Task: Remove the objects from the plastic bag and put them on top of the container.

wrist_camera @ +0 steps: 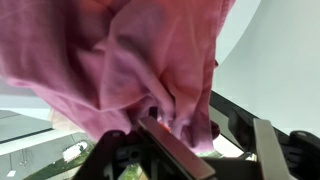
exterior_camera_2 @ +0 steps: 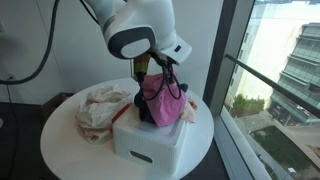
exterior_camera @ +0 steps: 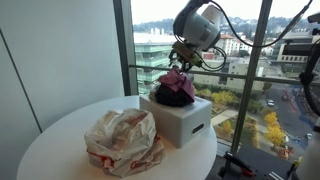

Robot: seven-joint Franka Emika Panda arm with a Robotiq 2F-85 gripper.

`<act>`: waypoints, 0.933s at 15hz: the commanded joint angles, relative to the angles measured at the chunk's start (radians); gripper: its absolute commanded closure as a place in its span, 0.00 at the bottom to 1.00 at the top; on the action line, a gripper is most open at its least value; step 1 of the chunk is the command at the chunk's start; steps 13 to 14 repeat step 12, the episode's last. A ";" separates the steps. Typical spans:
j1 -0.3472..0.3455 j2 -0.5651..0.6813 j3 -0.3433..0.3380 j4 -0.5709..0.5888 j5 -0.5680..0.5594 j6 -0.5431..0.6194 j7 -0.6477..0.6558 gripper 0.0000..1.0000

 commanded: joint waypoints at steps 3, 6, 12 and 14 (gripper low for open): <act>0.019 -0.256 0.025 -0.137 -0.006 -0.024 -0.113 0.00; -0.044 -0.359 0.125 -0.240 -0.168 -0.107 -0.026 0.00; -0.158 -0.497 0.361 -0.338 -0.484 -0.310 0.266 0.00; -0.158 -0.497 0.361 -0.338 -0.484 -0.310 0.266 0.00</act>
